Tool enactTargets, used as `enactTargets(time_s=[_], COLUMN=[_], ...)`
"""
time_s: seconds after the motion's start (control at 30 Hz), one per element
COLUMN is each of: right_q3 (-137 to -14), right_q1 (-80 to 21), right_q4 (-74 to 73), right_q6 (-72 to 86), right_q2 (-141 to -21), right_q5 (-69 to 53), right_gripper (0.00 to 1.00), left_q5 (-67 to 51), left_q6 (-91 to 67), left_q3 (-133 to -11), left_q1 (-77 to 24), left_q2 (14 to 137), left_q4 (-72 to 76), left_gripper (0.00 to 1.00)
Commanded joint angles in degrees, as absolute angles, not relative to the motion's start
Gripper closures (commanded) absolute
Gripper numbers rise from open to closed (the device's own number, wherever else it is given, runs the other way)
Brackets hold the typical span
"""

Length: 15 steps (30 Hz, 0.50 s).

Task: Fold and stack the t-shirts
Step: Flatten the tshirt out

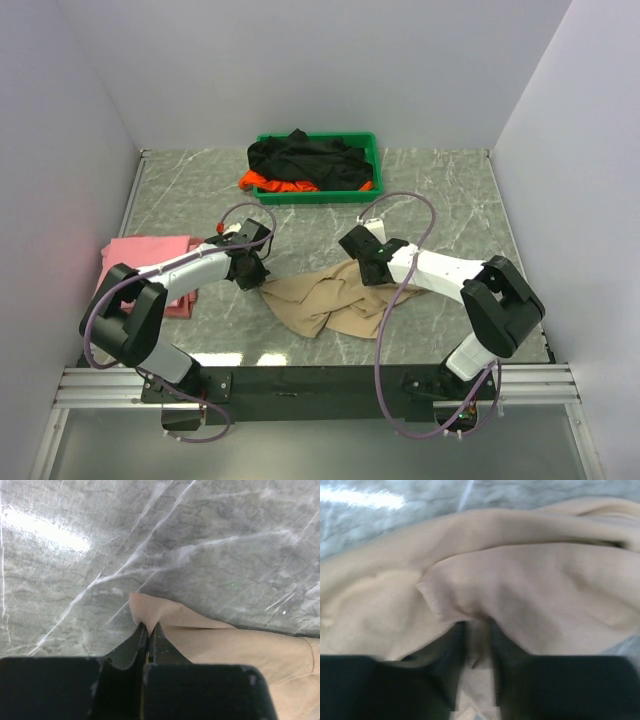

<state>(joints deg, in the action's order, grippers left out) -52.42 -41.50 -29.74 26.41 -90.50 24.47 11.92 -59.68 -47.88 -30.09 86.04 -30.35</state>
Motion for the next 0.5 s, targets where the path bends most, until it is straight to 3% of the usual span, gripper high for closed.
enactTargets(time_s=[0.0, 0.07, 0.13, 0.47], right_q3=[-54.32, -53.97, -53.7, -55.53], right_q1=[-41.84, -41.75, -41.57, -31.57], right_q4=[-31.38, -31.29, -31.38, -34.1], right_q6=[30.49, 32.34, 34.18, 36.04], right_q2=[-88.69, -86.32, -84.47, -62.36], right_q5=[32.77, 34.27, 36.64, 43.42], right_gripper=[0.73, 0.91, 1.0, 1.0], left_q5=[13.36, 13.71, 14.58, 21.88], left_q6=[-59.59, -59.59, -59.76, -59.33], left_q3=[-49.83, -49.75, -49.83, -58.17], left_q1=[-29.88, -29.8, -29.79, -28.83], left_q2=[86.4, 86.05, 85.61, 77.53], left_q4=[-31.38, -31.55, -32.17, -39.88], left_gripper=[1.0, 0.99, 0.99, 0.99])
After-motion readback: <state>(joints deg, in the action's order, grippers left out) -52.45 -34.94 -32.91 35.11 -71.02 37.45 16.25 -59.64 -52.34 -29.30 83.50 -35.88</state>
